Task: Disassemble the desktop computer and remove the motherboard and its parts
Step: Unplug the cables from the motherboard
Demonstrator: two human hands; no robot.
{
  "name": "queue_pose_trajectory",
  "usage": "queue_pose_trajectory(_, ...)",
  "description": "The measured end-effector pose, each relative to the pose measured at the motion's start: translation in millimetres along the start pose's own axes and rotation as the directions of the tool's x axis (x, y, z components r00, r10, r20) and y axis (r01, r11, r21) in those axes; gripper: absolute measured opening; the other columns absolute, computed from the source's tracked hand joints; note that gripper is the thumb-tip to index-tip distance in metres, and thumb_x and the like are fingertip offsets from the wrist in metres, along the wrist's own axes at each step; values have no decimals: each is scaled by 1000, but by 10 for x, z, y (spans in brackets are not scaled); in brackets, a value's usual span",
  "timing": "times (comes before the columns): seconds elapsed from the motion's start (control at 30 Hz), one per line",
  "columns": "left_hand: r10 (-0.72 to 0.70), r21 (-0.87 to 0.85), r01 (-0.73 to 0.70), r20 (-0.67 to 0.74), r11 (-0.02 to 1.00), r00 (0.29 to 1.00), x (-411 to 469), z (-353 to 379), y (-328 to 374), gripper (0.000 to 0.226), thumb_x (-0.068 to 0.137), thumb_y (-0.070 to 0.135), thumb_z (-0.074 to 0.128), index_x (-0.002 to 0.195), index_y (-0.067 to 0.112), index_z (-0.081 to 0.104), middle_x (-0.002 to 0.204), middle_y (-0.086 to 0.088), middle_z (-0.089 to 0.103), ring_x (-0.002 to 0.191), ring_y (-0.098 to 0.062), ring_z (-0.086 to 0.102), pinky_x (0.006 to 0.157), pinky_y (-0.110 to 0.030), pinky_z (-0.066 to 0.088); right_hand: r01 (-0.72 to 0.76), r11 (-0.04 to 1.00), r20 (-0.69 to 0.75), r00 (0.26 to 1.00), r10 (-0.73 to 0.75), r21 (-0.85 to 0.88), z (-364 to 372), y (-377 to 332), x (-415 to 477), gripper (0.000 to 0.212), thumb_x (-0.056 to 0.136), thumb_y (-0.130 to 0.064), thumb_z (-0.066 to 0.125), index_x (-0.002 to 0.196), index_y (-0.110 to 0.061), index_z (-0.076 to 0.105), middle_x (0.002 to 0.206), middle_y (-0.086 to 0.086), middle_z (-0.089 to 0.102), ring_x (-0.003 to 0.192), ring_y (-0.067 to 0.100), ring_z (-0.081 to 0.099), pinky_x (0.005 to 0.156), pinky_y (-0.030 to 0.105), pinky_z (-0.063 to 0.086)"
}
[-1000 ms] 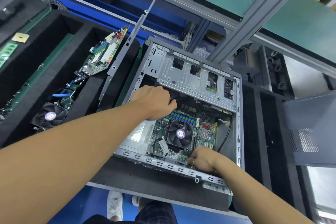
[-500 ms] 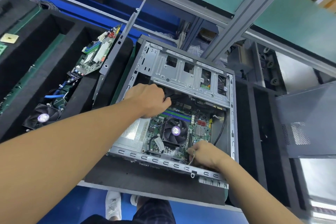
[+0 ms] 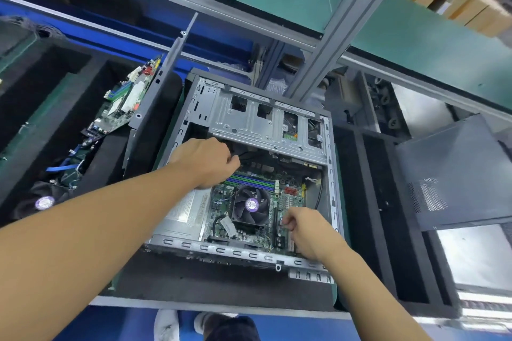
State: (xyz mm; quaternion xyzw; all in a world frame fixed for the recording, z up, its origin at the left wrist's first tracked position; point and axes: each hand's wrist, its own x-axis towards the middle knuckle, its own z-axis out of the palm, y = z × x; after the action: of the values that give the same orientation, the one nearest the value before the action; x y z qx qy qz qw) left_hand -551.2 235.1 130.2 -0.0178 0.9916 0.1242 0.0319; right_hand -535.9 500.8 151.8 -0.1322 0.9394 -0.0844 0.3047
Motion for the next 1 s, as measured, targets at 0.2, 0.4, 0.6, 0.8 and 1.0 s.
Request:
queue_pose_trajectory(0.2,28,12,-28,-11,1000,1000,12,5,17,60,99,50,27,54,17,48,52,3,52,48,-15,52,48,-26,38,63,996,-125,990,-71,-63,-212,47,13,38,89,11,42,110,-14,61,111,4,59,99,22,57,87,33,50)
queue_pose_trajectory(0.4,109,105,-112,38,988,993,5,-43,27,44,94,42,27,61,21,47,56,5,52,50,-11,48,48,-27,42,155,988,-71,985,-156,-19,-405,133,121,35,91,7,44,109,-16,63,104,-1,60,95,19,58,88,35,52)
queue_pose_trajectory(0.6,454,28,-459,102,888,885,111,-26,777,28,94,50,40,84,29,57,81,11,60,78,-13,58,64,-33,50,363,892,-25,923,-383,-271,-526,171,305,41,85,7,45,112,-17,62,113,2,57,104,23,54,83,37,47)
queue_pose_trajectory(0.8,385,-203,-332,606,921,696,118,478,1631,31,92,41,56,90,12,67,80,-5,63,77,-27,58,69,-33,48,439,695,-48,826,-561,-569,-527,392,493,24,86,-12,51,102,-20,67,100,1,63,93,26,59,82,38,42)
queue_pose_trajectory(1.0,161,-265,19,641,964,750,77,1034,1976,13,85,24,68,82,18,57,88,-5,65,76,-19,52,60,-22,37,440,801,-165,827,-538,-407,-436,463,590,34,79,-5,48,104,-23,64,96,-3,67,91,23,57,82,37,38)
